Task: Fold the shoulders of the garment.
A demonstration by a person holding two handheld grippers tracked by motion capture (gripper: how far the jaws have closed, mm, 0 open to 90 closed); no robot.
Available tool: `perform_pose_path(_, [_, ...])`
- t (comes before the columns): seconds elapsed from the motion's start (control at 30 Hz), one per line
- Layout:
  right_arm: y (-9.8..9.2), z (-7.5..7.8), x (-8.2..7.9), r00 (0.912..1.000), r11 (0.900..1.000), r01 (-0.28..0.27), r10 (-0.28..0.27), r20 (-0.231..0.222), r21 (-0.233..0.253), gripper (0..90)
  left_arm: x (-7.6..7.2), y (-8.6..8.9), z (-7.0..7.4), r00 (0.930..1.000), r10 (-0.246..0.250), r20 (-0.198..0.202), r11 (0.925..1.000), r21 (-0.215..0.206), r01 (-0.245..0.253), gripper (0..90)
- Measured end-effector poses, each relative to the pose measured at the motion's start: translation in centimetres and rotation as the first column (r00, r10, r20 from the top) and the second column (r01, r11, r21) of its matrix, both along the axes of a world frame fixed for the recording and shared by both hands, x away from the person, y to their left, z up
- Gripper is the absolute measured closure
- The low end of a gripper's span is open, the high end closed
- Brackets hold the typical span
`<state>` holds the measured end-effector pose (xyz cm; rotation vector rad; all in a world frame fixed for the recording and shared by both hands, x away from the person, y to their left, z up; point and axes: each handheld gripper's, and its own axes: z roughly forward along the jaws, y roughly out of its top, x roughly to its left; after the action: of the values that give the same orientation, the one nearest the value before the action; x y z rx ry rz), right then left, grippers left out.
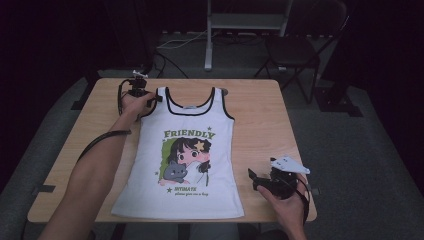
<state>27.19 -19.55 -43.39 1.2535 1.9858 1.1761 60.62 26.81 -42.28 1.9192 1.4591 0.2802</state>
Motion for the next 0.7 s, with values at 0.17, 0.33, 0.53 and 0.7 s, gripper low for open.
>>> perform_pose_path(0.17, [0.16, -0.02, 0.04, 1.0000, 1.000, -0.009, 0.009, -0.002, -0.001, 13.3, 0.20, -0.29, -0.14, 0.9999, -0.008, 0.012, 1.0000, -0.001, 0.008, 48.8])
perform_pose_path(0.33, [0.21, -0.16, 0.11, 0.9999, 1.000, -0.013, 0.013, -0.008, 0.000, 13.3, 0.00, -0.67, -0.42, 0.9995, -0.026, 0.020, 0.9992, -0.030, 0.026, 61.4])
perform_pose_path(0.53, [0.39, -0.23, 0.15, 0.9999, 1.000, -0.016, 0.015, -0.005, -0.014, 13.4, -0.18, -0.92, -0.47, 0.9995, -0.029, -0.013, 0.9985, -0.046, 0.028, 79.9])
perform_pose_path(0.7, [0.28, -0.21, 0.07, 0.9999, 1.000, -0.014, 0.014, -0.005, -0.014, 13.3, -0.61, -0.82, 0.00, 0.9992, -0.039, 0.010, 0.9975, -0.058, 0.040, 80.9])
